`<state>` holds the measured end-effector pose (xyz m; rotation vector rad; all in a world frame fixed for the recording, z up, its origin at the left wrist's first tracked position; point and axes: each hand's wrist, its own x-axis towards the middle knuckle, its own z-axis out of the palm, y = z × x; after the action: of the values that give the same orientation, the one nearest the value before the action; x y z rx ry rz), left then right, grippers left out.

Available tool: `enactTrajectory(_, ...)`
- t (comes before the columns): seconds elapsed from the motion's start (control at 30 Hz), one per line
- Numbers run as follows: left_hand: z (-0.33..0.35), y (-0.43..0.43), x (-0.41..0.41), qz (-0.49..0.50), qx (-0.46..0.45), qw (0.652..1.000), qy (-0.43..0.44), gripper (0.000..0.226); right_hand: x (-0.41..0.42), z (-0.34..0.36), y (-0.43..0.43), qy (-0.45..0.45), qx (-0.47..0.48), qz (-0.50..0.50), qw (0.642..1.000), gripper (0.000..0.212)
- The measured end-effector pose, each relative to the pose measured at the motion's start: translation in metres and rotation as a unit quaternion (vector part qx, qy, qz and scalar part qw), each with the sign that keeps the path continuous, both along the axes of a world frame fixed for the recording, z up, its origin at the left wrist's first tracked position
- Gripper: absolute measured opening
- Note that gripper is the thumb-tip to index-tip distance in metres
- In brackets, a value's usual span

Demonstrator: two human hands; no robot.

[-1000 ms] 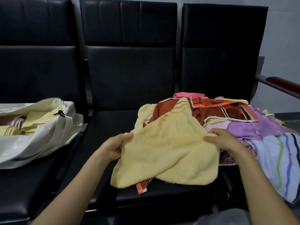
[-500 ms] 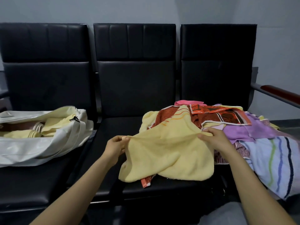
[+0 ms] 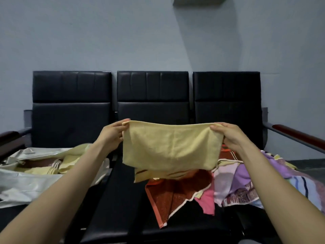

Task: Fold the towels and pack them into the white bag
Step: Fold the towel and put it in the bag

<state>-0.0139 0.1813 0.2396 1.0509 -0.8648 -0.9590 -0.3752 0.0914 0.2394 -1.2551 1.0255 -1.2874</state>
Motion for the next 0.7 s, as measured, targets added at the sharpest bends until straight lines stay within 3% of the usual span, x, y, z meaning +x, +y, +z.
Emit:
enactTrajectory(0.13,0.029,0.011,0.013,0.004,-0.027,1.000,-0.009,0.016,0.018,0.028,0.008,-0.030,-0.039,0.010,0.999,0.006)
enactTrajectory(0.23,0.042,0.018,0.021,-0.004,-0.041,0.999,0.024,0.022,0.028,0.046,0.011,-0.022,-0.045,0.034,0.998,0.025)
enactTrajectory(0.4,0.052,0.027,0.041,0.043,-0.085,0.995,-0.002,0.041,0.037,0.062,0.005,-0.035,-0.089,0.059,0.994,0.042)
enactTrajectory(0.47,0.057,0.030,0.047,0.056,-0.101,0.993,-0.012,0.038,0.041,0.065,0.004,-0.034,-0.103,0.057,0.993,0.046)
enactTrajectory(0.63,0.059,0.032,0.048,0.126,-0.071,0.976,-0.161,0.012,0.047,0.066,0.001,0.001,-0.112,0.037,0.993,0.024)
enactTrajectory(0.7,0.058,0.030,0.051,0.149,-0.059,0.969,-0.189,0.012,0.047,0.065,-0.001,0.032,-0.106,0.023,0.994,0.020)
